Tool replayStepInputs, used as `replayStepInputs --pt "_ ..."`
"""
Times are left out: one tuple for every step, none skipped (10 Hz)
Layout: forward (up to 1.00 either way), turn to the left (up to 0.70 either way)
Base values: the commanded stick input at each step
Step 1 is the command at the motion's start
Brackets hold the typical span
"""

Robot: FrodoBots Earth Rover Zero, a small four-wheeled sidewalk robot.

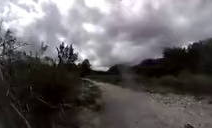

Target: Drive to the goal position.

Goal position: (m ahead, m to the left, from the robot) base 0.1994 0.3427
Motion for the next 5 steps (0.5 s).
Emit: replayStepInputs --pt "0.66 -0.06" --pt "0.63 -0.05" --pt "0.56 -0.04" --pt "0.50 -0.04" --pt "0.43 -0.03"
